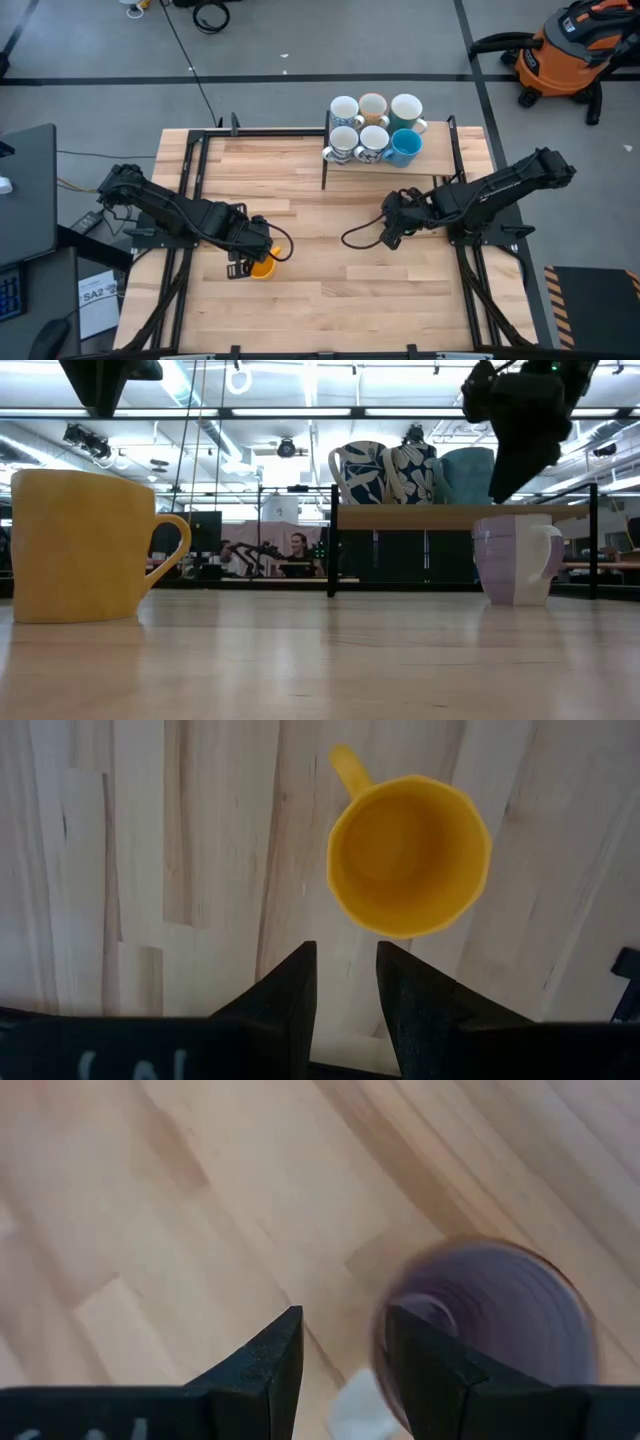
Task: Place coffee mugs
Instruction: Put the purple mug on the shelf
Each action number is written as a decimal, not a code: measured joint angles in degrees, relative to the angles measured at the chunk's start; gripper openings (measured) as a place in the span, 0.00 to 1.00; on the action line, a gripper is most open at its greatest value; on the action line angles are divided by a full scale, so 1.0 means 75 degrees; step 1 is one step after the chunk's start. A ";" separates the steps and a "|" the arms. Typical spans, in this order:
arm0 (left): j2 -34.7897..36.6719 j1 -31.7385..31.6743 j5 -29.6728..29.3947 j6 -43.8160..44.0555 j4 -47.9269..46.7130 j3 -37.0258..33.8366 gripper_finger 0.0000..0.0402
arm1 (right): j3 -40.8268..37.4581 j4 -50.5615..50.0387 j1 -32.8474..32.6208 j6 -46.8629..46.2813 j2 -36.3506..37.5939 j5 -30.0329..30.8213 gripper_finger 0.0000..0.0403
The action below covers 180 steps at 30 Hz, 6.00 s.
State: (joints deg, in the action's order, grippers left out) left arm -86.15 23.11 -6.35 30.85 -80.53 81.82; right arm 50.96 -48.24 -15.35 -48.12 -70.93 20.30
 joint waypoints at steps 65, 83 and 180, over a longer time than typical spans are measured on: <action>-0.0006 0.0000 0.0003 -0.0017 0.0189 0.0000 0.28 | -0.0009 0.0007 0.0596 -0.1856 -0.1650 0.0341 0.29; -0.0003 0.0000 0.0002 -0.0016 0.0190 0.0000 0.28 | 0.0012 -0.0043 0.0603 -0.0800 -0.1595 -0.0435 0.07; 0.0000 -0.0003 0.0003 -0.0009 0.0267 0.0000 0.28 | 0.6284 -0.5317 0.8215 0.9640 0.0035 -0.0471 0.07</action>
State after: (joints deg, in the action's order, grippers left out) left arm -86.15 23.09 -6.33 30.78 -78.53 81.82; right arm 98.09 -88.11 46.25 24.19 -70.67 16.77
